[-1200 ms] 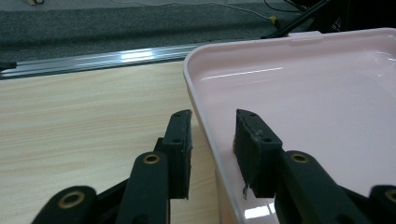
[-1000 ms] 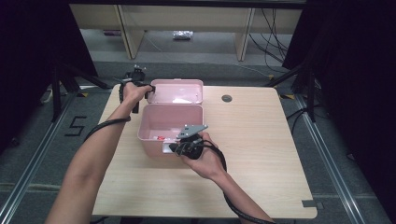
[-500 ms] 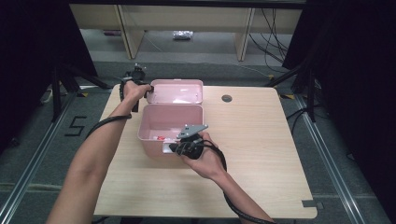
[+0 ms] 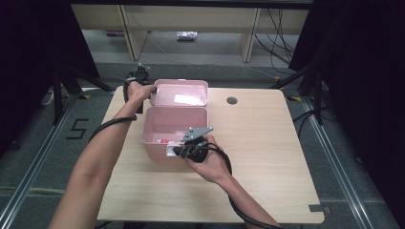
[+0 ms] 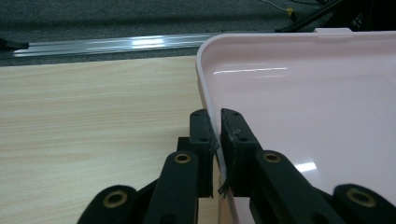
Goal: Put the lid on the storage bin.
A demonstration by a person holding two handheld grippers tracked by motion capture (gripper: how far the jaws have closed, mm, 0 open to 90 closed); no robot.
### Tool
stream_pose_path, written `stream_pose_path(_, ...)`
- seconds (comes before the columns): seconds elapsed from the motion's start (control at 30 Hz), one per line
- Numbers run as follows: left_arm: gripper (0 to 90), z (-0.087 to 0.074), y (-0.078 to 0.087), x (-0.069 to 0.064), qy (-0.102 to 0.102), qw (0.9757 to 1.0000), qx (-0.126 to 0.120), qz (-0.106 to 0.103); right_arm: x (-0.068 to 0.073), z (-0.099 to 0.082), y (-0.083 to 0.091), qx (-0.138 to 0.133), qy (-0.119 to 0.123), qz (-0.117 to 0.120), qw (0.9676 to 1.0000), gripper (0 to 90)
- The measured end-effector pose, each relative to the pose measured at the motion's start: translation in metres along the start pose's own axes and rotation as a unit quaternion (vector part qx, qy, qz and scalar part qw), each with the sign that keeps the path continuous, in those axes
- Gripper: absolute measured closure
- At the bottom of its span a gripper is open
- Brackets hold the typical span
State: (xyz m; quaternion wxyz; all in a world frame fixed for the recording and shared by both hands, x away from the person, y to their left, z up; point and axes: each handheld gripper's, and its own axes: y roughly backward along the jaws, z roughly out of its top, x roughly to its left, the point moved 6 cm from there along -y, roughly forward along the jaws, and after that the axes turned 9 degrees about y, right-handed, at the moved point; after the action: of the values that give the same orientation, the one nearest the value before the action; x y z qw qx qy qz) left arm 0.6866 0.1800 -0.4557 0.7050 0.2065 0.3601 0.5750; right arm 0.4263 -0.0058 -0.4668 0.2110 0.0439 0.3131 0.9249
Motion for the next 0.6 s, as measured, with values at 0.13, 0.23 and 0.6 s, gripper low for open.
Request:
stream_pose_path(0.13, 85.3, 0.002, 0.003, -0.002, 0.008, 0.9999, -0.006, 0.002, 0.001, 0.0, 0.0, 0.001, -0.003, 0.005, 1.0, 90.0)
stream_pose_path(0.23, 86.0, 0.003, 0.005, -0.003, 0.013, 0.9999, -0.009, 0.006, 0.001, 0.0, 0.0, 0.003, -0.003, 0.0, 1.0, 90.0)
stream_pose_path(0.6, 87.1, 0.006, 0.016, -0.006, 0.031, 0.9994, -0.016, -0.001, 0.004, 0.0, 0.0, 0.012, -0.001, 0.004, 0.9999, 90.0)
